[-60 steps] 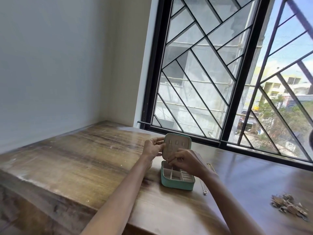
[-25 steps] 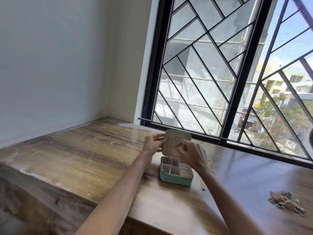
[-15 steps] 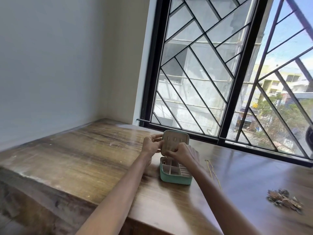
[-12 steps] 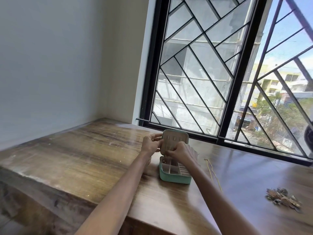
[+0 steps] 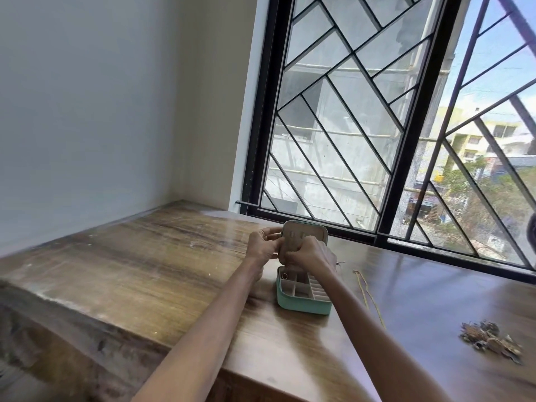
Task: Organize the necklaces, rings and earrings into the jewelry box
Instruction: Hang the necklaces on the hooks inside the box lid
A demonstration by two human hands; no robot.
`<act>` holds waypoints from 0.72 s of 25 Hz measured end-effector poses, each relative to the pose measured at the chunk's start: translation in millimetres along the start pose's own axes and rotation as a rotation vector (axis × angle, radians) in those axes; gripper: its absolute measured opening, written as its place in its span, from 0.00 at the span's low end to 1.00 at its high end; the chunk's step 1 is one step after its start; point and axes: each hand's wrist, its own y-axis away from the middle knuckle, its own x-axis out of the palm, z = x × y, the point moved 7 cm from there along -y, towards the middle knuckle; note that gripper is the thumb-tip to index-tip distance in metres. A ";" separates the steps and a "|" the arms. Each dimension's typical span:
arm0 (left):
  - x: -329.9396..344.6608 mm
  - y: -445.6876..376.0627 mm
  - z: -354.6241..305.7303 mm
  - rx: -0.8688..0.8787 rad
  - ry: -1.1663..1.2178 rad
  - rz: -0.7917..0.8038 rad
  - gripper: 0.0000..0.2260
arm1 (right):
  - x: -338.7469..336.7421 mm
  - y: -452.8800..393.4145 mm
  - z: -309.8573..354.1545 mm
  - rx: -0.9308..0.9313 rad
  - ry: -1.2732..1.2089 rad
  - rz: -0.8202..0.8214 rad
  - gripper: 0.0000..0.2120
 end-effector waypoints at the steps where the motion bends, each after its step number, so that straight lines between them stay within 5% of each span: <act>1: 0.0 0.1 0.0 0.000 -0.001 0.002 0.11 | -2.8 -1.6 -1.4 -0.001 -0.028 -0.018 0.14; 10: -0.4 0.5 0.2 0.002 0.002 0.013 0.12 | -22.7 -6.5 3.8 -0.073 -0.101 -0.114 0.09; 18: -0.2 -1.9 1.4 -0.011 -0.017 0.009 0.11 | -13.3 -10.7 -2.7 -0.073 -0.121 0.058 0.12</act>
